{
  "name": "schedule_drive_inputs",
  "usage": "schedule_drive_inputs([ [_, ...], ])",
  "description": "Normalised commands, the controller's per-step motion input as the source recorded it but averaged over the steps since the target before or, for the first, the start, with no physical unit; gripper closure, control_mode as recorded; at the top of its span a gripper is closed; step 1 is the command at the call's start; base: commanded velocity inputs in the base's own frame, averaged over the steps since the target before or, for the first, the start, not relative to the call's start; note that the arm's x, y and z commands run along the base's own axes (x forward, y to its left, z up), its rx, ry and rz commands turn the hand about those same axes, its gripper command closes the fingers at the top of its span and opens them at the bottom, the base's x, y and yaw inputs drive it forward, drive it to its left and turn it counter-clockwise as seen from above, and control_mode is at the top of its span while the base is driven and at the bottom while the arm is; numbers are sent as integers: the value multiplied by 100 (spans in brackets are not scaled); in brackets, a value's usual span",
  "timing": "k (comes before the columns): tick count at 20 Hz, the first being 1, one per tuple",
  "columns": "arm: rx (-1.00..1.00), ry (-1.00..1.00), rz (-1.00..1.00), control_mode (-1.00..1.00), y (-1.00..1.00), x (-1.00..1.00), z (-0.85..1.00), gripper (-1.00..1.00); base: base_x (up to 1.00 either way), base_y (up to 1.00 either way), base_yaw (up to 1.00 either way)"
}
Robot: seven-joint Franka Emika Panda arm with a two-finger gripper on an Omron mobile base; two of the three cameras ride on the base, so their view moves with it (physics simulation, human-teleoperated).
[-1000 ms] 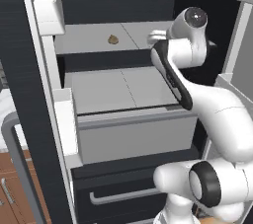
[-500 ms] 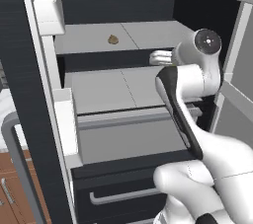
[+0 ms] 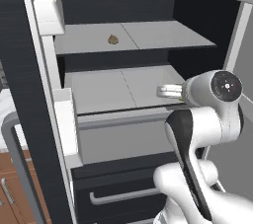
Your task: Grab the garlic and lemon from the fridge, place them in the blender, close the lid, and turn on the blender to create a marinade.
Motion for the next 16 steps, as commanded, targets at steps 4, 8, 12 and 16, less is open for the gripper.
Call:
schedule_drive_inputs([
  [4,0,16,-1,-100,0,-59,0,100,0,0,0],
  [8,0,23,0,-100,0,-28,0,100,0,0,0],
  [12,0,6,0,100,0,-8,0,100,-53,5,0],
  [16,0,0,0,100,0,0,0,100,-99,20,-1],
])
